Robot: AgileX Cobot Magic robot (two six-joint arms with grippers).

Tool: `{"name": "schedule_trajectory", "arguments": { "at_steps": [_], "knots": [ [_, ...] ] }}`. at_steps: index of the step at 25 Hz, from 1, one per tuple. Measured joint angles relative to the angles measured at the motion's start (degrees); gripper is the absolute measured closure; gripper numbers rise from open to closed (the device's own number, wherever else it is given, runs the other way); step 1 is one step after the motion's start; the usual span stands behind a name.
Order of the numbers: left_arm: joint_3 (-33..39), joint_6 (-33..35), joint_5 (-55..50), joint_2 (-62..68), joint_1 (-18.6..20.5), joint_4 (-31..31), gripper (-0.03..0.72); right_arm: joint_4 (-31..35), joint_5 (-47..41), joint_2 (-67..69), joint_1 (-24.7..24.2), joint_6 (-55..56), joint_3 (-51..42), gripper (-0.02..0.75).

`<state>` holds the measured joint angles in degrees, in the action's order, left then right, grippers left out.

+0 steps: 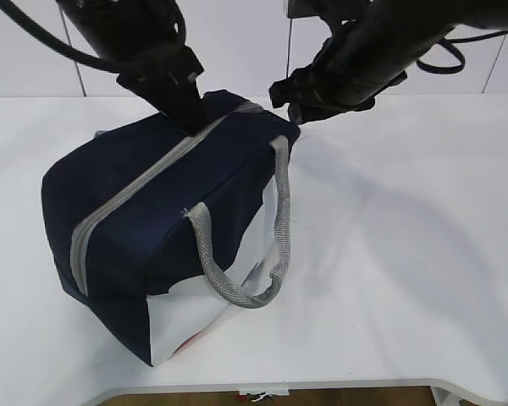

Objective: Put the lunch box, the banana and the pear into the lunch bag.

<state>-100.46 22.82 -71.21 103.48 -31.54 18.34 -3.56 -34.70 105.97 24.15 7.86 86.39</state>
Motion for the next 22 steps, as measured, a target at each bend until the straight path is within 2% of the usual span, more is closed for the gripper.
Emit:
{"name": "schedule_trajectory", "arguments": {
  "at_steps": [4, 9, 12, 17, 22],
  "knots": [
    [0.0, -0.16, 0.0, 0.0, 0.0, -0.5, 0.636, -2.11, -5.81, -3.49, 0.0, 0.0, 0.33, 0.354],
    [0.0, -3.44, 0.0, 0.0, 0.0, -2.96, 0.452, -2.34, -15.18, -7.63, 0.0, 0.0, 3.31, 0.354],
    [0.0, -4.35, 0.0, 0.0, 0.0, -3.59, 0.375, -2.34, -21.29, -9.51, 0.0, -0.33, 5.55, 0.354],
    [0.0, -4.63, 0.0, -1.43, 0.0, -5.76, 0.349, -2.23, -33.59, -11.6, 0.0, -1.94, 8.56, 0.354],
    [0.0, -5.4, 0.0, -5.65, 0.0, -8.93, 0.349, -1.54, -36.45, -12.35, 0.0, -2.18, 8.93, 0.354]
  ]
}}
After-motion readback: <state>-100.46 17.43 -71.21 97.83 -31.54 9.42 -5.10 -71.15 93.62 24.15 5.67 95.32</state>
